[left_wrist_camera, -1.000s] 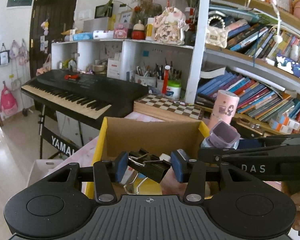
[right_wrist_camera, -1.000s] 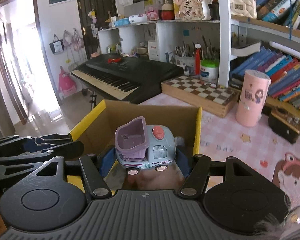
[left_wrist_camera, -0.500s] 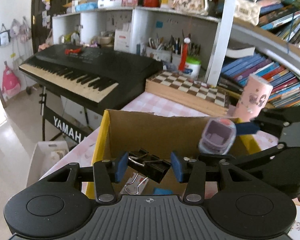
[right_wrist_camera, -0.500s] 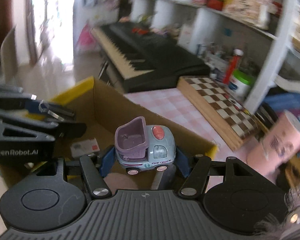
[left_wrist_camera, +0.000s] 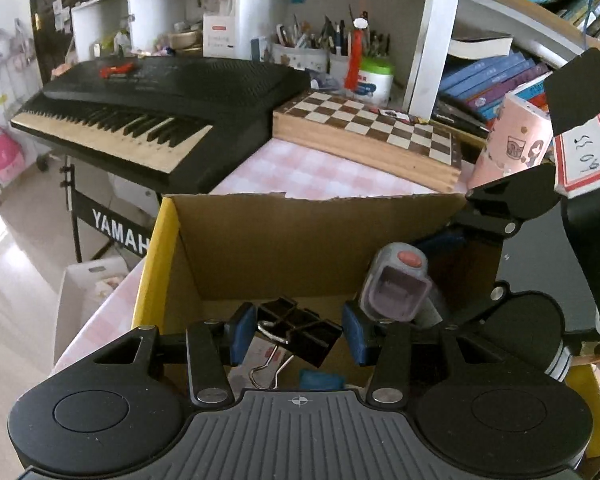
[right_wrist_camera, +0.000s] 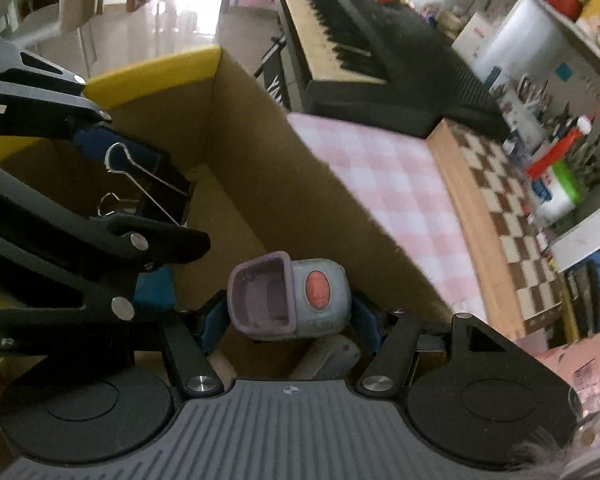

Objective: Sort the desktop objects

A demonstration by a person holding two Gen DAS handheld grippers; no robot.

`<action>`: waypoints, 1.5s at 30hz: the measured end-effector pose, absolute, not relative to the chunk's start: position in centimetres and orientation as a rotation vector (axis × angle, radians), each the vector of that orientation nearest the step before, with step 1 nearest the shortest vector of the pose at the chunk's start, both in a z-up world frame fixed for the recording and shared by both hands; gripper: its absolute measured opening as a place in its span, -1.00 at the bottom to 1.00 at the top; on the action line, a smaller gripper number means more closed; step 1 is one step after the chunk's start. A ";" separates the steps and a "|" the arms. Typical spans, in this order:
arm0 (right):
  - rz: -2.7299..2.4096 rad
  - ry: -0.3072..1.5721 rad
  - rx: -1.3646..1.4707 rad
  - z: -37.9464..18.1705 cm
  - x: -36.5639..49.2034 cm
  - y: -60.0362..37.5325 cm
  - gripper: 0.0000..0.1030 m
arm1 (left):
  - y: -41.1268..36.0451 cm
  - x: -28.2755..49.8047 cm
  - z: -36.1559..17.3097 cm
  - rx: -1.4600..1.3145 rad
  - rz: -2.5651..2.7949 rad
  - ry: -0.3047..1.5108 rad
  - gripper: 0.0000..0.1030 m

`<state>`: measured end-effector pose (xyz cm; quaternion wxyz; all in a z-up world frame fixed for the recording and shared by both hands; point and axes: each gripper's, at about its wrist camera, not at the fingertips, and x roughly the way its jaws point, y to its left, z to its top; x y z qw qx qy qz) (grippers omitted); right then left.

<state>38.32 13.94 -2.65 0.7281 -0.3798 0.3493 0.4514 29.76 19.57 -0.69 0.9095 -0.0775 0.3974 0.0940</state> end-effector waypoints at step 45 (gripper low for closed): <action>0.225 0.404 -0.022 3.0 13.5 -7.5 0.49 | 10.4 6.4 3.4 -0.099 0.185 0.383 0.89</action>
